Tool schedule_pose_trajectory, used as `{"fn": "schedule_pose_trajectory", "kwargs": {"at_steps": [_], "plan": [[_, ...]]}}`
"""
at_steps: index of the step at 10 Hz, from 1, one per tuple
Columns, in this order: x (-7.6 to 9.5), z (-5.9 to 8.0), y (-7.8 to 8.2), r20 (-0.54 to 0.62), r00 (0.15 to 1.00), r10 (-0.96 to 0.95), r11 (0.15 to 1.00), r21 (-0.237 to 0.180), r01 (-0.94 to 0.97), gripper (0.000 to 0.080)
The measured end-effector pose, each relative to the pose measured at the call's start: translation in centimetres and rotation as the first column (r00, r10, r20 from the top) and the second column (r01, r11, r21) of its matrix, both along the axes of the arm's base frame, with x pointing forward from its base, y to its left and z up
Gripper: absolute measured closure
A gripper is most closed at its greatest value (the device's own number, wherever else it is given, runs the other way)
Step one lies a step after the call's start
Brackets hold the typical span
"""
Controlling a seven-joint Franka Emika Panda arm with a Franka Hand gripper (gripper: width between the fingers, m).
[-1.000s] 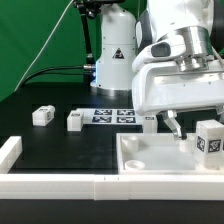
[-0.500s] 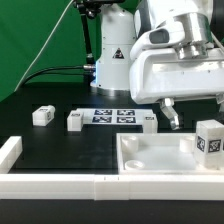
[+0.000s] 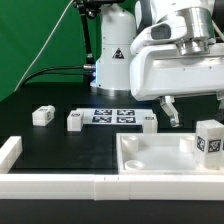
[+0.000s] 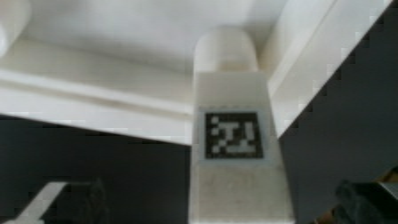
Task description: Assemble one leg
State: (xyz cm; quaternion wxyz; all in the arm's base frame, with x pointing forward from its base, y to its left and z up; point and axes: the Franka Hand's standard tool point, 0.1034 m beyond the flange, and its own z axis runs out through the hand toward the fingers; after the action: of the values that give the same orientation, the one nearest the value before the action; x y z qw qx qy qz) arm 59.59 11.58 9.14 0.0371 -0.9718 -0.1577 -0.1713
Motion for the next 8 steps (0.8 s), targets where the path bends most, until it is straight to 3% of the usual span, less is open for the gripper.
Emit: {"fn": "schedule_pose_trajectory", "kwargs": {"at_steps": [4, 5, 8], "plan": [[-0.1, -0.6, 0.7, -0.319, 0.948, 0.015, 0.998, -0.05, -0.033, 0.015], [0.9, -0.7, 0.5, -0.306, 0.952, 0.019, 0.998, -0.048, -0.035, 0.015], [0.8, -0.9, 0.5, -0.305, 0.952, 0.018, 0.998, -0.048, -0.034, 0.015]]}}
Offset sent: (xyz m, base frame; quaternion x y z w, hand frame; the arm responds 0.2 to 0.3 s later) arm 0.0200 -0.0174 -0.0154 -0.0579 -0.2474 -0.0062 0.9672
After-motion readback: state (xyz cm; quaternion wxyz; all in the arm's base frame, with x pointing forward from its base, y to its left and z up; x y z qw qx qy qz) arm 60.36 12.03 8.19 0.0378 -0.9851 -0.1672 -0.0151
